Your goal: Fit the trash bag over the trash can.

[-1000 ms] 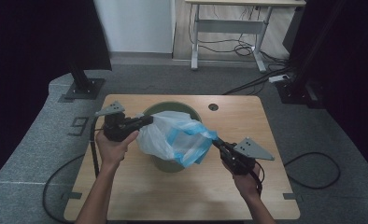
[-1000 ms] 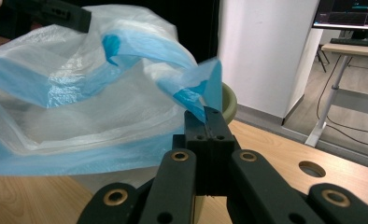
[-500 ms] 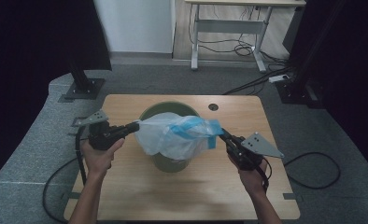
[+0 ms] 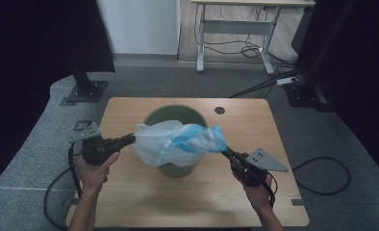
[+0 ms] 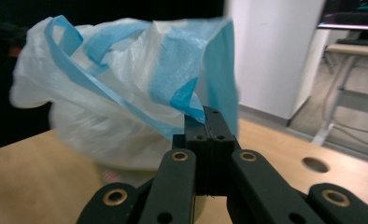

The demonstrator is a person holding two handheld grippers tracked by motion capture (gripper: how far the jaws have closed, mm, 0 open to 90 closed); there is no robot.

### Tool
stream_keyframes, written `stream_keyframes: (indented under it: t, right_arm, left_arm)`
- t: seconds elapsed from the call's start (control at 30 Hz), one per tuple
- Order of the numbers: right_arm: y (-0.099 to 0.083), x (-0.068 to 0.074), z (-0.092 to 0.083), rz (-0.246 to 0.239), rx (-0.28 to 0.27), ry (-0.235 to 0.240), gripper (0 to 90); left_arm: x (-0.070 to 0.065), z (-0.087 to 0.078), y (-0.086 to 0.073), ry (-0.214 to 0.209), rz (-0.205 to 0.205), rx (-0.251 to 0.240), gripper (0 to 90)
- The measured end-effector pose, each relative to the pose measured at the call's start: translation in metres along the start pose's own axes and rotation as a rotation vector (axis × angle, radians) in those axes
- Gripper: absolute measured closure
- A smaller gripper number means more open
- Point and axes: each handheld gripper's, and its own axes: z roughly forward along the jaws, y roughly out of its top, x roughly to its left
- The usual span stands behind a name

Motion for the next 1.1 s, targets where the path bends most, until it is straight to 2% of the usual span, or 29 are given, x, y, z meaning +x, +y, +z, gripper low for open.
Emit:
stream_keyframes:
  t: [0.03,0.07,0.2,0.27,0.5,0.6,0.73,0.9,0.97,1.03,1.1]
  right_arm:
    - [-0.003,0.001,-0.002,0.006,0.003,0.01,88.9]
    - [-0.015,0.004,-0.006,0.019,0.018,0.032,88.9]
    - [-0.029,0.007,-0.007,0.036,0.04,0.048,88.9]
    - [-0.042,0.008,-0.004,0.054,0.073,0.06,88.9]
    - [-0.064,0.01,0.005,0.094,0.113,0.077,88.9]
    - [-0.08,0.008,0.012,0.136,0.145,0.091,88.9]
    - [-0.087,0.006,0.018,0.151,0.164,0.093,88.9]
    - [-0.092,0.002,0.025,0.164,0.184,0.087,88.9]
    - [-0.095,0.0,0.028,0.164,0.198,0.082,88.9]
    - [-0.096,0.0,0.03,0.173,0.205,0.082,88.9]
    - [-0.097,0.0,0.029,0.2,0.181,0.11,88.9]
  left_arm:
    - [0.002,-0.003,-0.005,0.005,-0.002,-0.004,90.0]
    - [0.004,-0.006,-0.012,0.007,-0.011,-0.006,90.0]
    - [0.01,-0.006,-0.023,0.01,-0.026,0.007,90.0]
    - [0.013,-0.001,-0.031,0.017,-0.027,0.028,90.0]
    - [0.018,0.005,-0.043,0.02,-0.039,0.055,90.0]
    - [0.023,0.01,-0.05,0.024,-0.055,0.077,90.0]
    - [0.026,0.012,-0.05,0.024,-0.074,0.074,90.0]
    - [0.028,0.019,-0.049,0.04,-0.074,0.095,90.0]
    - [0.026,0.02,-0.048,0.047,-0.072,0.097,90.0]
    - [0.019,0.018,-0.046,0.044,-0.056,0.079,90.0]
    - [0.008,0.014,-0.042,0.054,-0.014,0.062,88.7]
